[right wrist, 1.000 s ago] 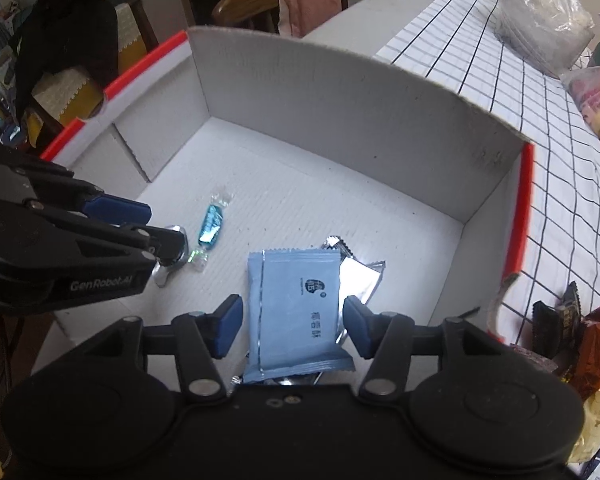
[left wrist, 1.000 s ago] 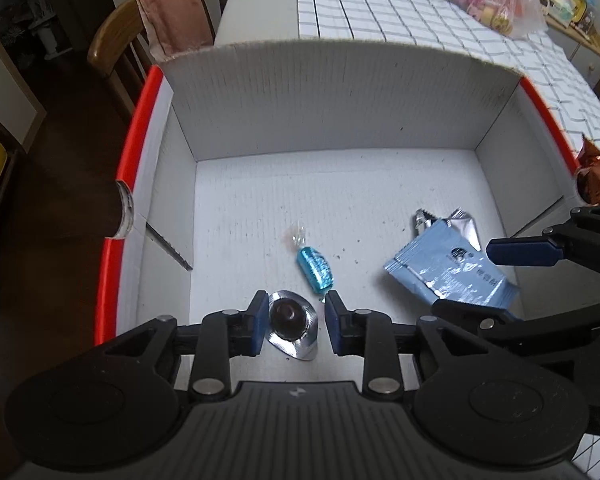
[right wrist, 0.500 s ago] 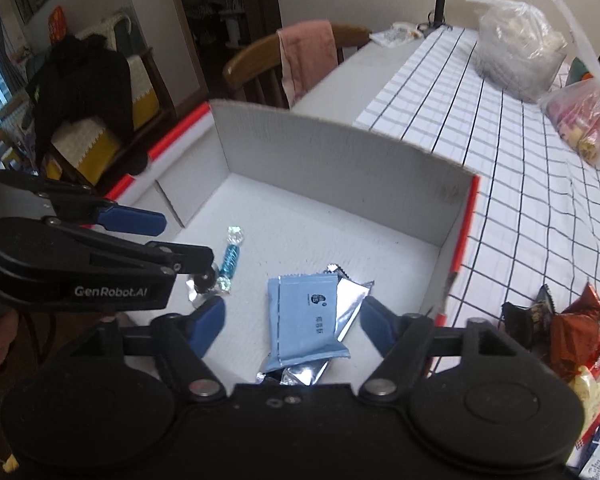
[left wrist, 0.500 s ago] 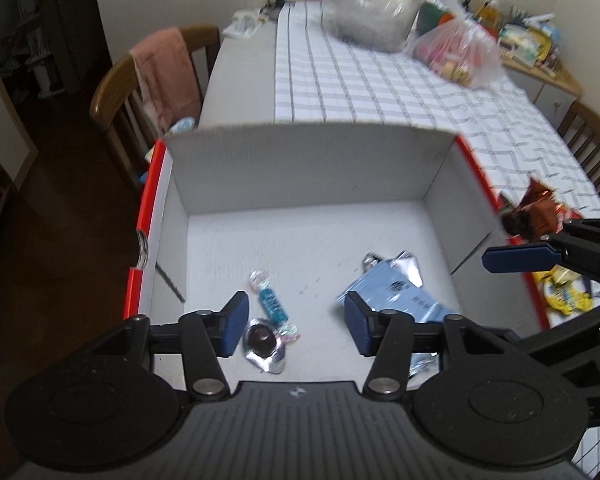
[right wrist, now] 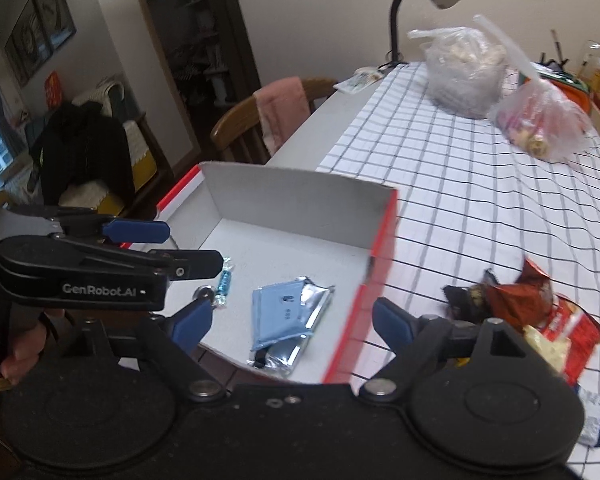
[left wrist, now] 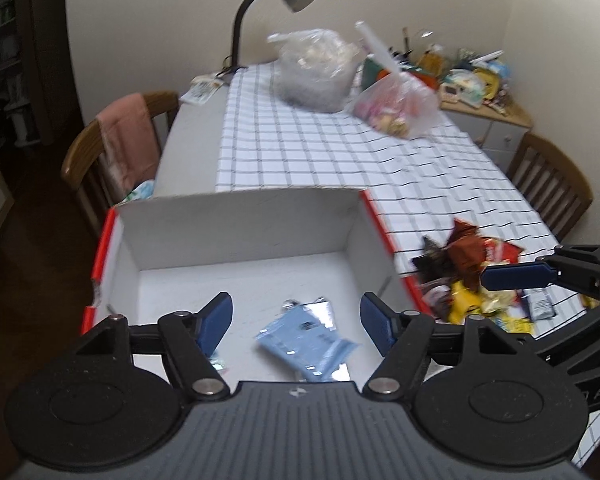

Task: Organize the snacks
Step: 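Move both tools back over the snack pile, then grasp the dark foil-wrapped chocolate with the left gripper while the right grasps the white-blue packet, then lift the chocolate and white-blue packet and carry both over the red box, then lower both items into the box and open both grippers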

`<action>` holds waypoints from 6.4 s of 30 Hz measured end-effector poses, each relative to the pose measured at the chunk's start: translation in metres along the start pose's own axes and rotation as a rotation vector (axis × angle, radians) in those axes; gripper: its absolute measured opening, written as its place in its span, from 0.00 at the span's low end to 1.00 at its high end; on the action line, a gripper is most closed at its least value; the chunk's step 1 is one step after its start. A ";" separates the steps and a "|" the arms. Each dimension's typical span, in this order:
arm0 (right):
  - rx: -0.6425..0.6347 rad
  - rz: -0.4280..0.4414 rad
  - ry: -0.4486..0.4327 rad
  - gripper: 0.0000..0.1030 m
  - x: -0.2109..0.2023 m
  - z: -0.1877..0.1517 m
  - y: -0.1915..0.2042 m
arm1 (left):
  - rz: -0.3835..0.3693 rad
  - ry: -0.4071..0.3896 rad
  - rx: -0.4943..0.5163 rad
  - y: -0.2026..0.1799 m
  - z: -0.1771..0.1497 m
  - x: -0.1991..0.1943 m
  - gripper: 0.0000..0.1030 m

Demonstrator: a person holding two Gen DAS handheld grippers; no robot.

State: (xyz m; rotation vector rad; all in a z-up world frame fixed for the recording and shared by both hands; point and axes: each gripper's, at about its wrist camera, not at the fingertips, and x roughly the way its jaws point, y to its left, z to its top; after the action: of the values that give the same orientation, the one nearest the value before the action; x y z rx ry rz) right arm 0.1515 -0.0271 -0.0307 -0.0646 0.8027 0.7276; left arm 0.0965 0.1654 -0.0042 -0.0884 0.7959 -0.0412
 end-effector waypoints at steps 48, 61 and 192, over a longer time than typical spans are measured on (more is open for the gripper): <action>0.218 -0.156 0.178 0.98 -0.020 -0.111 -0.273 | 0.175 0.109 -0.052 -0.189 -0.012 0.150 0.79; 0.262 -0.299 0.214 0.93 0.014 -0.109 -0.266 | 0.173 0.188 -0.129 -0.175 -0.009 0.180 0.64; -0.191 -0.178 0.278 0.62 0.162 0.012 0.074 | 0.236 0.320 -0.035 0.081 -0.023 0.109 0.28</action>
State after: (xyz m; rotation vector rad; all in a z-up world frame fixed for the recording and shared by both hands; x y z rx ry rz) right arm 0.1892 0.1252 -0.1161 -0.4116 0.9758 0.6322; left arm 0.1568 0.2373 -0.1057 -0.0204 1.1228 0.1864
